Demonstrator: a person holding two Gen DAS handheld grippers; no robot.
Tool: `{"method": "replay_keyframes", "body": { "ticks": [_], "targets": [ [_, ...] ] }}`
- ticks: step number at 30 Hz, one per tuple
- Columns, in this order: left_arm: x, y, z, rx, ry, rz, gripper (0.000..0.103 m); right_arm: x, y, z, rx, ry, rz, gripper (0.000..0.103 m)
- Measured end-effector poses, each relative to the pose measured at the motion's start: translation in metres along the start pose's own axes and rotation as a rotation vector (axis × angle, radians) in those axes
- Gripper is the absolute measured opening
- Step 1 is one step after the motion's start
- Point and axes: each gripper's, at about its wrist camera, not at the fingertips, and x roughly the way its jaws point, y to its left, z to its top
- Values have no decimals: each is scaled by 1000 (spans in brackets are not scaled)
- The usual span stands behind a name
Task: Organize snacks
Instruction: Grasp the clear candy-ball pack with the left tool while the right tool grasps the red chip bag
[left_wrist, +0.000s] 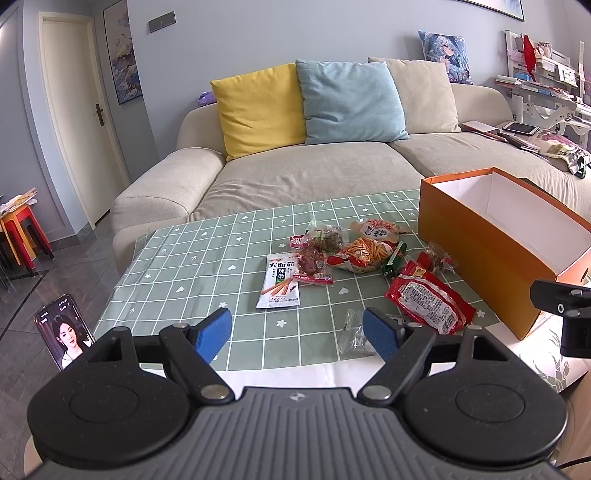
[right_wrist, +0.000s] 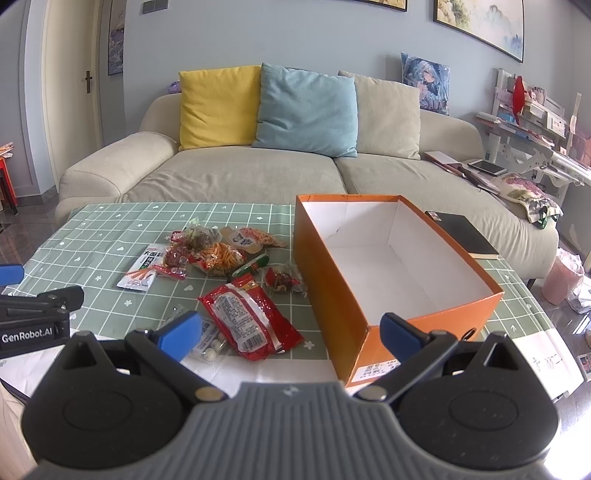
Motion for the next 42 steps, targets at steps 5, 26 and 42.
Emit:
{"method": "replay_keyframes", "body": {
  "ticks": [5,26,42],
  "targets": [
    [-1,-1,-1,-3,4,-4,95,1,1,-2,0,2,5,100],
    [53,-9,-13,-59,201,-262,79,56,8,-8,-63,82,142,68],
    [136,-19,-19,-241,388,-362,74,149,21,-23,-166,175,153,50]
  ]
}}
